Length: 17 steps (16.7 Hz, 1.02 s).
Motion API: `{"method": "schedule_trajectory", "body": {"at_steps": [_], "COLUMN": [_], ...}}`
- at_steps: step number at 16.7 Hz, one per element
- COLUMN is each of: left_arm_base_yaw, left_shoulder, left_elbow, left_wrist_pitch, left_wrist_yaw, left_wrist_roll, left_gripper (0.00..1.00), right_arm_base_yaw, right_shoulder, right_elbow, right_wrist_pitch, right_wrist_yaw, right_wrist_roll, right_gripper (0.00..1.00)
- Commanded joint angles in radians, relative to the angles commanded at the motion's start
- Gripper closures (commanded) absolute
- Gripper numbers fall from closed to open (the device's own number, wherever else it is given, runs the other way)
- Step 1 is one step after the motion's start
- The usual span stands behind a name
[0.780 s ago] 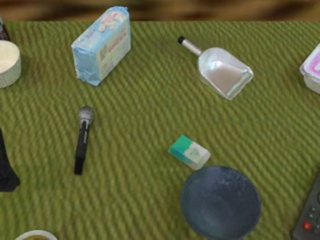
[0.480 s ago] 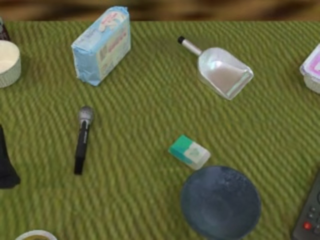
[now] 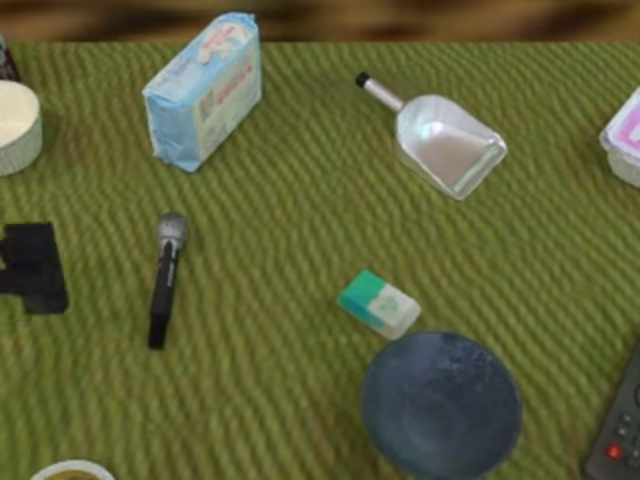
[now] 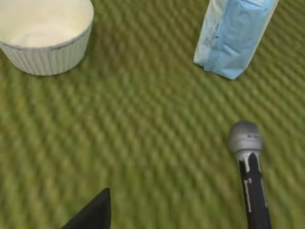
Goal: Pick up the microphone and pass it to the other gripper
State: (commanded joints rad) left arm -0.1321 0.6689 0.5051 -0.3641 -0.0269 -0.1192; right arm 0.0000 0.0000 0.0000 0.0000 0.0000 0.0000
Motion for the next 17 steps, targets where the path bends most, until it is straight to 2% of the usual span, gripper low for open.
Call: {"method": "schedule_trajectory", "body": {"at_steps": [9, 13, 17], "left_arm_base_yaw": [-0.154, -0.201, -0.221], "left_shoulder": [0.878, 1.11, 1.214], "left_elbow": [0.575, 0.758, 0.842], "left_wrist_pitch": [-0.441, -0.564, -0.613], "left_wrist_yaw": [-0.032, -0.039, -0.042], "left_wrist_roll": [-0.138, -0.182, -0.201], "left_gripper": [0.0, 0.0, 0.0], "right_arm_base_yaw": [0.0, 0.0, 0.0], "right_shoulder": [0.0, 0.0, 0.0], "right_elbow": [0.0, 0.0, 0.0], "right_wrist_pitch": [0.0, 0.0, 0.0], "right_wrist_yaw": [0.0, 0.0, 0.0], "right_wrist_roll": [0.0, 0.0, 0.0], "right_gripper": [0.0, 0.0, 0.0]}}
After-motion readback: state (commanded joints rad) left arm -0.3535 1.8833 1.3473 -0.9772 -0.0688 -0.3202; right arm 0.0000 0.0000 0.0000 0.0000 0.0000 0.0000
